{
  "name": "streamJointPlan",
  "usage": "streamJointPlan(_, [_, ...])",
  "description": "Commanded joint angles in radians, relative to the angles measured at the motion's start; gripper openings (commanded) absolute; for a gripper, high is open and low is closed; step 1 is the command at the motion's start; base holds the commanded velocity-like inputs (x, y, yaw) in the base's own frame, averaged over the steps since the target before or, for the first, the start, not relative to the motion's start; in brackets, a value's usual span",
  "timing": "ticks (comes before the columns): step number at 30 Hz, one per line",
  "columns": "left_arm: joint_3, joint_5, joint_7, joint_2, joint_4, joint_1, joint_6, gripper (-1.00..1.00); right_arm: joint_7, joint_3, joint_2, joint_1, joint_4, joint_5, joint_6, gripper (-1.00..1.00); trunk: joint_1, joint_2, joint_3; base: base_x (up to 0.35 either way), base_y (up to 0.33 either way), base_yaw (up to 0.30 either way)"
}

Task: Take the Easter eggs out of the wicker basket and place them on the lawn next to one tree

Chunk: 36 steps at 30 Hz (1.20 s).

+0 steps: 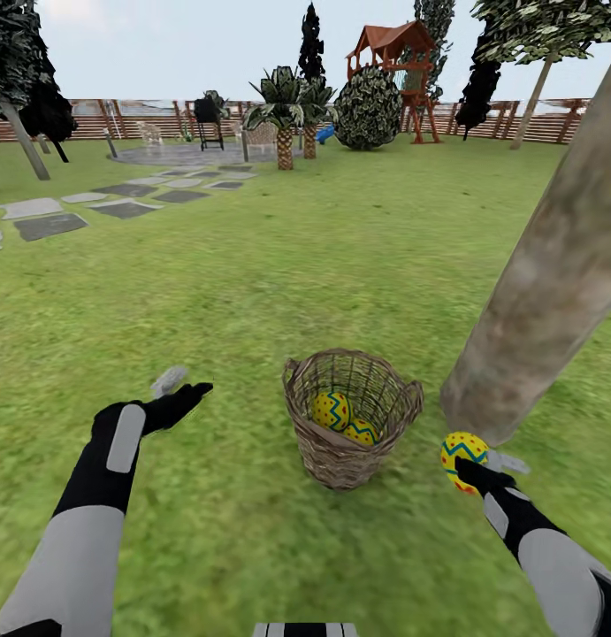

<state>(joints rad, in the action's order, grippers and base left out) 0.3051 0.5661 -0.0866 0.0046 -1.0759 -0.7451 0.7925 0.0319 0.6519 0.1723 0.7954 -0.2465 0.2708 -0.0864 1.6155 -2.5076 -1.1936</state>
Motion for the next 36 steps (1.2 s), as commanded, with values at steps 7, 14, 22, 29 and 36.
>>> streamJointPlan(7, [0.001, 0.228, 0.188, 0.001, -0.11, 0.0, 0.0, 1.0, -0.076, 0.008, -0.002, 0.033, 0.043, 0.009, -0.012, -1.0, 0.002, -0.001, -0.02, 0.0, 0.0, 0.0])
streamJointPlan(14, [-0.003, 0.327, 0.375, 0.002, -0.113, 0.0, 0.09, 1.0, -0.181, 0.009, 0.003, 0.033, 0.043, 0.008, -0.012, -1.0, 0.005, -0.003, -0.047, 0.0, 0.0, 0.0])
streamJointPlan(22, [-0.115, 0.335, 0.496, -0.013, -0.111, 0.001, 0.103, 1.0, -0.22, 0.007, -0.001, 0.043, 0.041, 0.008, -0.012, -1.0, 0.009, -0.005, -0.078, 0.0, 0.0, 0.0])
streamJointPlan(29, [-0.187, 0.405, 0.498, -0.018, -0.113, 0.002, 0.103, 1.0, -0.216, -0.04, -0.001, 0.054, 0.04, 0.008, -0.013, -1.0, 0.012, -0.007, -0.105, 0.0, 0.0, 0.0])
streamJointPlan(36, [-0.225, 0.413, 0.498, -0.02, -0.114, 0.001, 0.102, 1.0, -0.226, -0.092, 0.003, 0.07, 0.032, 0.001, -0.009, -1.0, 0.015, -0.008, -0.132, 0.0, 0.0, 0.0])
